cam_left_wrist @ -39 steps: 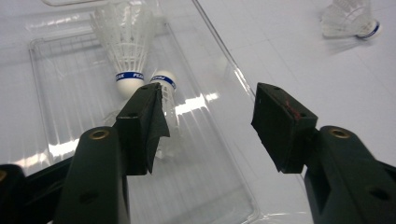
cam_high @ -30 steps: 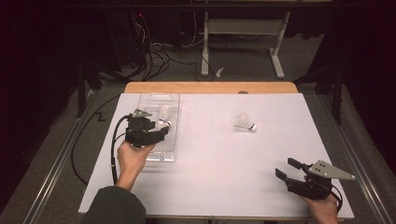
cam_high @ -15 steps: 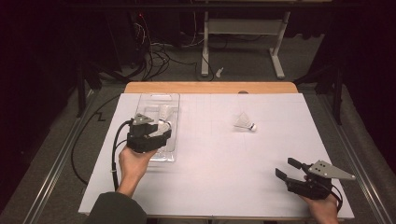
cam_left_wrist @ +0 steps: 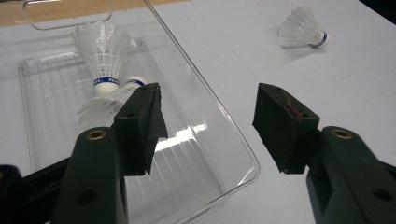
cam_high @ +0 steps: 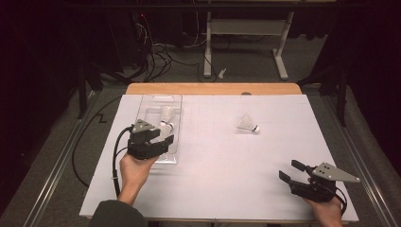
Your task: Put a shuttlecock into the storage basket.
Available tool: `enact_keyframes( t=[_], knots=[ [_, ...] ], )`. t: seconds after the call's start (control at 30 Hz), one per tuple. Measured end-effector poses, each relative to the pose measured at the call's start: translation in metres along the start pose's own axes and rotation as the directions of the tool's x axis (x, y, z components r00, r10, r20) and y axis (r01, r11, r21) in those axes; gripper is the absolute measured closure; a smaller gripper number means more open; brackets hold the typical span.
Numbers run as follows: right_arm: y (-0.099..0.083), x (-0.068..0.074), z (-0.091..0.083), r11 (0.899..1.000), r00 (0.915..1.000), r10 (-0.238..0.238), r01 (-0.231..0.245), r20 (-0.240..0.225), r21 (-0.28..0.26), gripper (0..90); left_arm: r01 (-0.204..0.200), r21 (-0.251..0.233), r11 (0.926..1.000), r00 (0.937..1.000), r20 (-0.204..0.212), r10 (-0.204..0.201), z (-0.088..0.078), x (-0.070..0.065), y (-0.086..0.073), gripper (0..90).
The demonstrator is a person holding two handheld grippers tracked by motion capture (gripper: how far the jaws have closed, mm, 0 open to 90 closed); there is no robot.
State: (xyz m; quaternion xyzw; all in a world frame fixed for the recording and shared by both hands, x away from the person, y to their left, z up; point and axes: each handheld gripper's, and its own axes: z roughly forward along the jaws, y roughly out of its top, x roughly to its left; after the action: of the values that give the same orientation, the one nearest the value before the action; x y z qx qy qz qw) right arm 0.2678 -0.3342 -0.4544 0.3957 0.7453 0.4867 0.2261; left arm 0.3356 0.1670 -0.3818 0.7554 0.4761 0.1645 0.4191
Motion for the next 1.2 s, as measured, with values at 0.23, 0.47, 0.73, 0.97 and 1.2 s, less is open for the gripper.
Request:
enact_keyframes(
  t=[0.23, 0.47, 0.73, 0.97, 1.2],
  knots=[
    [0.0, 0.0, -0.001, 1.0, 1.0, 0.009, -0.009, 0.004, -0.003, 32.8, -0.001, -0.006, 1.0, 1.0, -0.003, 0.001, -0.002, -0.001, -0.001, 42.2],
    [-0.001, -0.001, -0.001, 1.0, 0.9999, 0.008, -0.008, 0.007, -0.002, 32.8, -0.012, -0.01, 0.9999, 0.9999, 0.007, 0.012, -0.005, -0.005, -0.003, 42.2],
    [0.0, 0.001, -0.001, 1.0, 0.9999, 0.005, -0.005, 0.009, -0.003, 32.8, -0.019, -0.015, 0.9997, 0.9998, -0.006, 0.019, -0.008, -0.006, -0.01, 42.4],
    [0.0, -0.001, -0.001, 1.0, 0.9999, 0.012, -0.012, 0.012, -0.004, 32.8, -0.016, -0.025, 0.9995, 0.9999, -0.003, 0.016, -0.011, -0.007, -0.012, 42.3],
    [-0.001, 0.0, -0.002, 1.0, 0.9999, 0.008, -0.008, 0.013, -0.004, 32.8, -0.031, -0.04, 0.9987, 0.9995, 0.009, 0.031, -0.014, -0.014, -0.018, 41.4]
  ],
)
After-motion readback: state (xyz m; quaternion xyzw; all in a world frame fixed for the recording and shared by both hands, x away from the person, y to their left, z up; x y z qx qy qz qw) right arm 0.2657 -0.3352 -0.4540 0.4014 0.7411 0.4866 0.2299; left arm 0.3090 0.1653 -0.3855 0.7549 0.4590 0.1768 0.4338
